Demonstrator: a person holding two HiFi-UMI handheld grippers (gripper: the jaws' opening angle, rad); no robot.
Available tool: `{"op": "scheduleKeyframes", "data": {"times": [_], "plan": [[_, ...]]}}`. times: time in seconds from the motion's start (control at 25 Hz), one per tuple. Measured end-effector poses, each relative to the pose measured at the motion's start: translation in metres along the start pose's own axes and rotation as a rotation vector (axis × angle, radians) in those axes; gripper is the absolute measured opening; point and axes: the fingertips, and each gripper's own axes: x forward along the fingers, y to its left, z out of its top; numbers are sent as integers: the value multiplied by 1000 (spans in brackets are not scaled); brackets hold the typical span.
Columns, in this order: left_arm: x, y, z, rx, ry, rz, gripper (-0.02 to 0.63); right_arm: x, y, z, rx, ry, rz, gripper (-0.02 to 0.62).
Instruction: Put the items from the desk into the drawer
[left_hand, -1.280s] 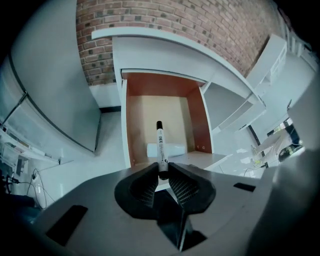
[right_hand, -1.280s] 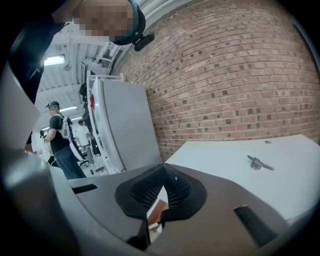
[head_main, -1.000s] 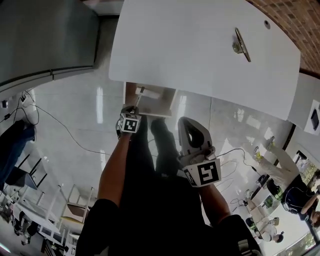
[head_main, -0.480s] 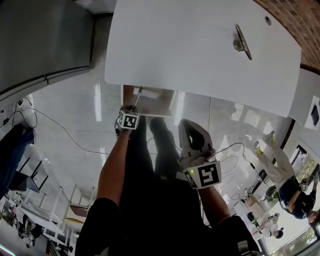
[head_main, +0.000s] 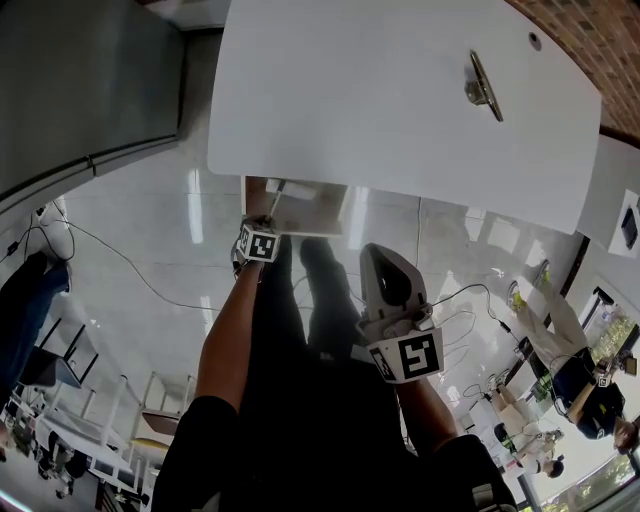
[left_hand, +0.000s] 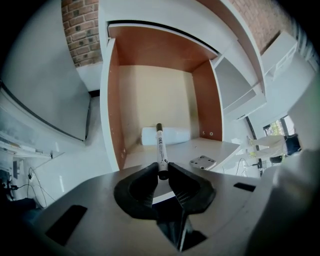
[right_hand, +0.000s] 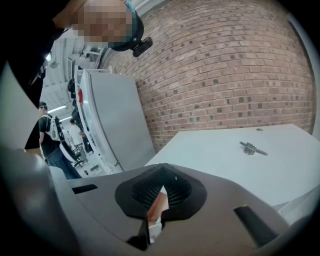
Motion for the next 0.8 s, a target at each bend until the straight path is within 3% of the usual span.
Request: {"op": "scheduleKeyframes", "data": {"times": [0.56, 0.8], "plan": [[1, -8, -2, -43, -1, -16, 109, -5, -2, 7, 7, -29, -15, -2], [-18, -7, 1, -65, -57, -1, 3, -15, -2, 15, 3, -58, -30, -2]]}}
